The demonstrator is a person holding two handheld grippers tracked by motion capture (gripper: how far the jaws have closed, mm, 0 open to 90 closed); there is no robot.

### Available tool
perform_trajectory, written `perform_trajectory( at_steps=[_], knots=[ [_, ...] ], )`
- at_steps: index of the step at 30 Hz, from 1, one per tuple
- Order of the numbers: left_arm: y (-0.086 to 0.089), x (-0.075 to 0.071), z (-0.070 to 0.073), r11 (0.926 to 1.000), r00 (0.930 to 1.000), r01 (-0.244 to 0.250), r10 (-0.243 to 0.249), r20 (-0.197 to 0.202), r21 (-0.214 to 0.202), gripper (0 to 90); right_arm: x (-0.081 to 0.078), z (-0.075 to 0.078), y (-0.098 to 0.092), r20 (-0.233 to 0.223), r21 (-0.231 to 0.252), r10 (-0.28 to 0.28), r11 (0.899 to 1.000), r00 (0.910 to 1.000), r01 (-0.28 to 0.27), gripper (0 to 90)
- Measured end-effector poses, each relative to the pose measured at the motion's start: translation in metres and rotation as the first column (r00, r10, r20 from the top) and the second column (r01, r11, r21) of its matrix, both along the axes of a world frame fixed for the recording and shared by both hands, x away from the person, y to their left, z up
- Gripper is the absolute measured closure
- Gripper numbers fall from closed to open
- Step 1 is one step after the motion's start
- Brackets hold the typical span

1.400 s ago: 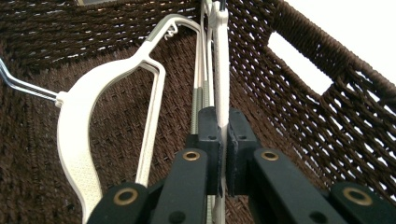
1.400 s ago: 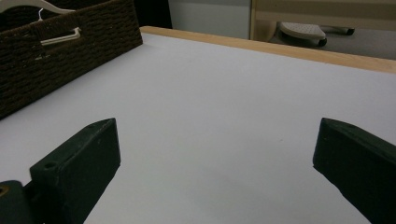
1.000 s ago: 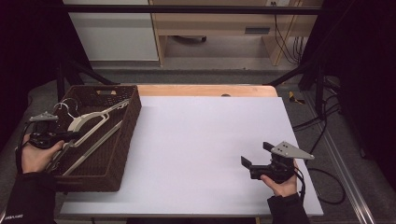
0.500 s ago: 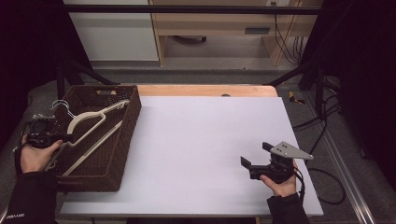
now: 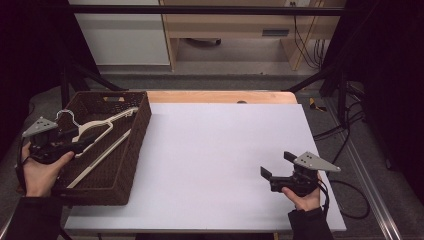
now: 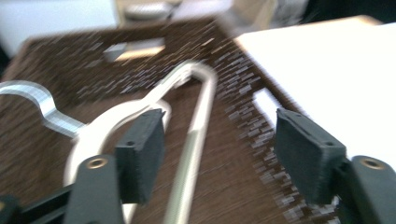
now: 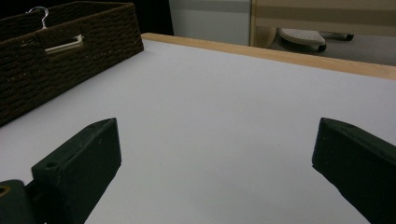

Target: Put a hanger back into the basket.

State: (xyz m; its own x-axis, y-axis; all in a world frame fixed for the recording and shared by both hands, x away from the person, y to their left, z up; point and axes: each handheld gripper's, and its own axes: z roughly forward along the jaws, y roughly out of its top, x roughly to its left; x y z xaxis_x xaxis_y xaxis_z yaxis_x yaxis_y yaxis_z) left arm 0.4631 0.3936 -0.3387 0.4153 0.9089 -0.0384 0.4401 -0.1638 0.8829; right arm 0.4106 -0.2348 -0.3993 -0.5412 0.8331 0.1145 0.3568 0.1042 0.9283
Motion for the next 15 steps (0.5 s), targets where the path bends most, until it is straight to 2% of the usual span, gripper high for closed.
perform_trajectory(
  at_steps=[3,7,10,15],
  knots=[
    [-0.022,-0.010,0.002,0.9952,0.9953,0.080,-0.077,0.060,-0.057,24.3,0.000,0.000,-0.001,0.009,0.004,-0.003,1.000,1.0000,0.003,1.7],
    [-0.046,-0.020,0.001,0.9859,0.9842,0.144,-0.134,0.116,-0.085,13.4,-0.001,0.001,-0.003,0.016,0.005,-0.003,1.000,0.9999,0.003,1.8],
    [-0.063,-0.028,-0.004,0.9732,0.9739,0.201,-0.187,0.129,-0.111,10.9,-0.002,0.001,-0.005,0.020,0.004,0.001,1.000,0.9998,-0.001,1.7],
    [-0.084,-0.035,-0.016,0.9615,0.9627,0.247,-0.229,0.144,-0.121,10.0,-0.002,0.002,-0.009,0.027,0.010,-0.005,1.000,0.9996,0.004,1.8]
  ],
)
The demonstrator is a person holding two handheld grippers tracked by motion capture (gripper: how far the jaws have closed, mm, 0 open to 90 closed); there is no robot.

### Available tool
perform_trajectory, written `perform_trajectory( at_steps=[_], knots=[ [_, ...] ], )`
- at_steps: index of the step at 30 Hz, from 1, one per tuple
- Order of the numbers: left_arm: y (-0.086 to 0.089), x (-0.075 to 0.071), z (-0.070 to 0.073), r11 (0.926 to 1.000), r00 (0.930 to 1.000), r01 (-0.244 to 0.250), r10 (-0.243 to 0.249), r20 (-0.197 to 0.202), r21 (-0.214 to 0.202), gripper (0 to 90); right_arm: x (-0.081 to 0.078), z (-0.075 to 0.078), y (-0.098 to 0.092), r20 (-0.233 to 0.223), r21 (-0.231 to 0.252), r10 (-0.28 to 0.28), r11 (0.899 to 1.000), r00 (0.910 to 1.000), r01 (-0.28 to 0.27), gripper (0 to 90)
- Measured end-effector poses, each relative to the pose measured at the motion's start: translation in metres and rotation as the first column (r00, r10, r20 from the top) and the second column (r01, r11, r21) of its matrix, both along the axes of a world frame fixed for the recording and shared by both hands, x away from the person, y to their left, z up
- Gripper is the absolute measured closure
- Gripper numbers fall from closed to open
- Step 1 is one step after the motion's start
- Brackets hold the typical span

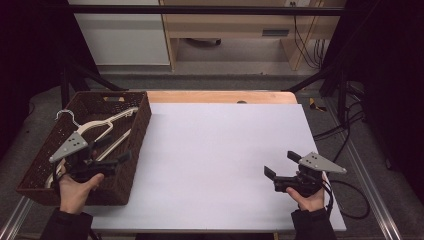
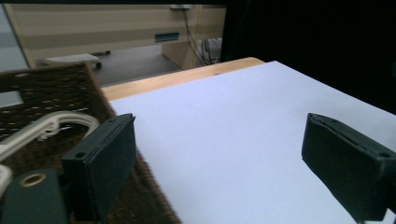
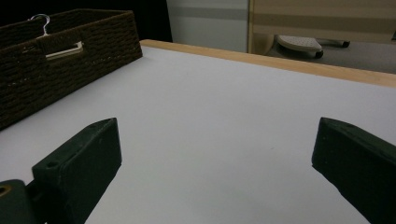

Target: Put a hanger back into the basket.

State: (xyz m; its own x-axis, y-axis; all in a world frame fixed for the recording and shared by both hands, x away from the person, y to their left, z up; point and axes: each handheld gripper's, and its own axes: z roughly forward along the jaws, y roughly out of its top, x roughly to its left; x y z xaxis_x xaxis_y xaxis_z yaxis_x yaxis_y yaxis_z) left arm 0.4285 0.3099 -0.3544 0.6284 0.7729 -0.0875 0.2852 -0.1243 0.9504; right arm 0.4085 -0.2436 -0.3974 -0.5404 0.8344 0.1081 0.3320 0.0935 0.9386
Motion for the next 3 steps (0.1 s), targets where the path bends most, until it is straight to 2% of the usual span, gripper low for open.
perform_trajectory(
  at_steps=[3],
  knots=[
    [-0.0075,-0.0021,-0.0079,0.9999,1.0000,0.008,-0.008,-0.004,0.006,9.3,-0.0010,0.0009,-0.0023,0.002,0.001,0.002,1.000,1.0000,-0.002,1.9]
  ],
)
